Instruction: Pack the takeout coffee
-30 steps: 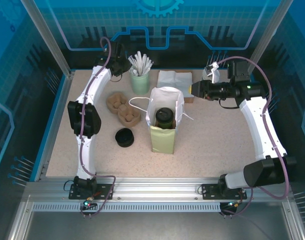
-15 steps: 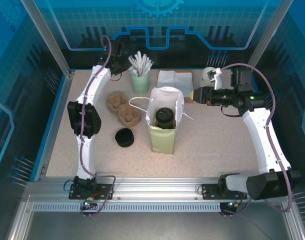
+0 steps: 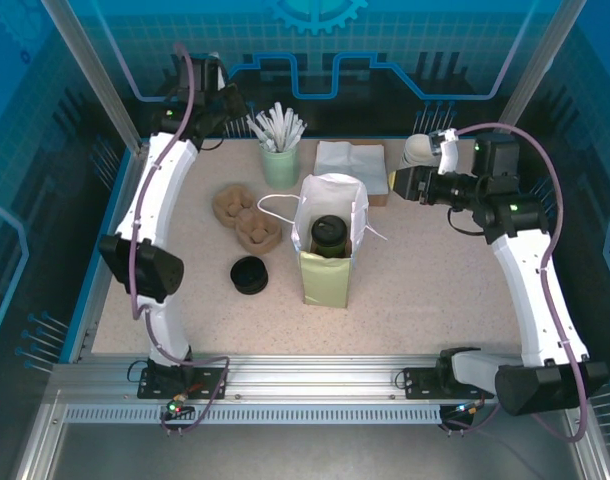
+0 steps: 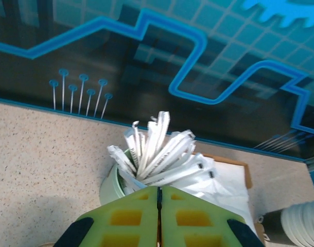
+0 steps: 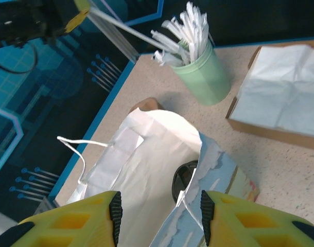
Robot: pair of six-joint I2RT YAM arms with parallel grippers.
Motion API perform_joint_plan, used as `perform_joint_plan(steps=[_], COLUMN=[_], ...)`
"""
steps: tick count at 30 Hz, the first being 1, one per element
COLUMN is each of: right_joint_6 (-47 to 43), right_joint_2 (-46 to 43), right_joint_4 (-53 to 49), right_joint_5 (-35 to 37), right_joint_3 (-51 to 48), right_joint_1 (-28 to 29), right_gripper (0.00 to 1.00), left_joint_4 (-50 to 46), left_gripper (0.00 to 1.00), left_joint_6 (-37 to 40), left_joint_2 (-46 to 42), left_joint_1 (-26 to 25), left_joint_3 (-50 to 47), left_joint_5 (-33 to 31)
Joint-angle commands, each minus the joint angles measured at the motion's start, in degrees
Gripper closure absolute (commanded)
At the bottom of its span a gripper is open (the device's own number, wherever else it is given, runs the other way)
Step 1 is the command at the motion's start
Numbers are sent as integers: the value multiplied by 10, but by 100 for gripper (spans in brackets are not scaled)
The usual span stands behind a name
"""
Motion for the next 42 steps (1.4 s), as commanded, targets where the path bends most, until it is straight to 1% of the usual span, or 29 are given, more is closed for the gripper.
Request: perform_joint_plan(steps=[1, 7, 12, 17, 21, 24, 27, 31, 35, 38, 42], right_joint_6=[9, 5, 0, -9, -14, -12, -8, -3, 5, -1, -4], right_joint_2=[-31, -75, -115, -140, -141, -136, -128, -102, -71, -46, -19], right_joint_4=[27, 22, 31, 41, 45, 41, 37, 26, 24, 24, 41], right_joint_5=[30, 48, 60, 64, 69, 74, 89, 105, 115, 113, 103], right_joint_3=[-15, -39, -77, -105, -107, -98, -83, -46, -24, -9, 6], right_joint_1=[-9, -10, -11, -13, -14, -14, -15, -16, -15, -15, -16], right_gripper=[53, 54, 54, 54, 54, 54, 54, 54, 54, 54, 53], left_joint_4=[7, 1, -9, -23, -30, -37, -46, -42, -68, -82, -101], left_gripper=[92, 96, 96, 97, 97, 100, 100, 100, 100, 100, 100], left_joint_6=[38, 56, 59, 52, 50, 51, 58, 50, 62, 74, 85], left_joint_2=[-46, -127, -181, -238, -282, -308, -333, -370, -388, -395, -400], left_joint_1=[-13, -29, -42, -56, -66, -74, -95, -117, -151, -182, -211], left_joint_3=[-23, -31, -42, -66, -95, -113, -138, -191, -211, -231, -256], left_joint_5=[-7, 21, 49, 94, 132, 183, 208, 243, 246, 236, 216])
